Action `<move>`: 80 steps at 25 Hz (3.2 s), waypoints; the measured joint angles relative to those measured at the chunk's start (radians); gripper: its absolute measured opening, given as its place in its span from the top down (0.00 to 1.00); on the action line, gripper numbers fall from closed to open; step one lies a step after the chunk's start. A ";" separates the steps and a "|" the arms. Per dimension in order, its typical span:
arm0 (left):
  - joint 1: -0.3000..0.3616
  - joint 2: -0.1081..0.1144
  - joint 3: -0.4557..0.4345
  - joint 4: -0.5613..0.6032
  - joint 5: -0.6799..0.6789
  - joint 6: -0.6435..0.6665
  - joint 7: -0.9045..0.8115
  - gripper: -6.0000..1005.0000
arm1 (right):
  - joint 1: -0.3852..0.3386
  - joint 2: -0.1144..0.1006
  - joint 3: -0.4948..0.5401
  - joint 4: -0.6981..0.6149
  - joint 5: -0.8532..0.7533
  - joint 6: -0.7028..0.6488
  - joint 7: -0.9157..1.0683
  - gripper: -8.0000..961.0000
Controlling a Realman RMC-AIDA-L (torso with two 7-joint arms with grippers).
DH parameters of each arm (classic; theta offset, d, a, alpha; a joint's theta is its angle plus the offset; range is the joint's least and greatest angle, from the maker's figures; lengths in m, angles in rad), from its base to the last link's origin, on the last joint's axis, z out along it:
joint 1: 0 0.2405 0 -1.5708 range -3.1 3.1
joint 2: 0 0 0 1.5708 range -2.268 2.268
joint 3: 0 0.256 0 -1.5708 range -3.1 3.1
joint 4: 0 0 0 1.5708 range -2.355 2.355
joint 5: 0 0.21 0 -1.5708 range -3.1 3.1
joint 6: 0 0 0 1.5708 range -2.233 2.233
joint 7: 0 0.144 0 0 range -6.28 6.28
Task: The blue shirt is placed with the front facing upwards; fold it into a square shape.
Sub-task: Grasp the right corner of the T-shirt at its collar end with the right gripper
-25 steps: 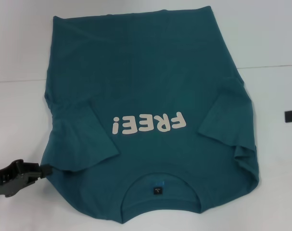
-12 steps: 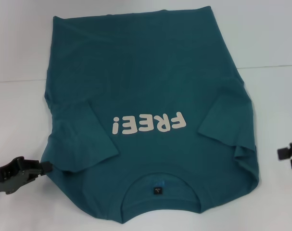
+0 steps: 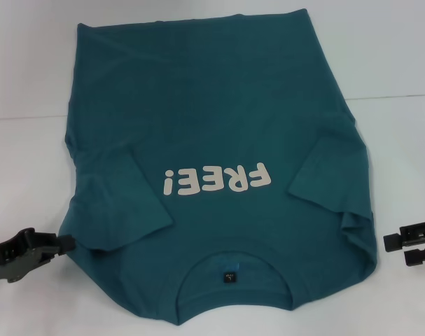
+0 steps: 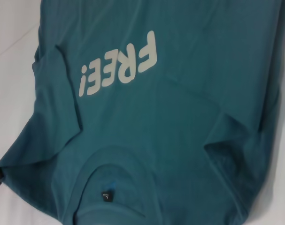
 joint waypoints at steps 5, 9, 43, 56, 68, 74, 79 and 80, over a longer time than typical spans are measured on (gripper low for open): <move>0.005 0.000 0.000 0.002 0.000 -0.004 0.001 0.96 | -0.005 0.022 0.000 0.005 0.000 0.049 0.013 0.19; 0.005 0.000 -0.001 0.004 0.000 -0.006 0.001 0.96 | -0.007 0.040 0.001 0.006 -0.001 0.086 0.004 0.19; 0.008 0.000 -0.011 0.000 0.000 -0.022 0.003 0.96 | 0.004 0.092 -0.053 0.025 -0.002 0.219 0.019 0.19; 0.008 -0.001 -0.011 -0.001 0.000 -0.026 0.003 0.96 | 0.036 0.099 -0.068 0.061 0.005 0.253 0.019 0.19; 0.010 -0.001 -0.024 -0.001 0.000 -0.026 0.003 0.96 | 0.035 0.090 -0.072 0.053 0.003 0.244 0.051 0.19; 0.013 -0.001 -0.025 -0.001 0.000 -0.026 0.003 0.96 | 0.028 0.075 -0.071 0.047 -0.012 0.230 0.067 0.19; 0.013 -0.002 -0.025 -0.001 0.000 -0.026 0.003 0.96 | 0.031 0.085 -0.071 0.050 -0.013 0.241 0.062 0.19; 0.013 -0.002 -0.025 -0.001 0.000 -0.026 0.003 0.96 | 0.034 0.087 -0.071 0.052 -0.013 0.243 0.061 0.19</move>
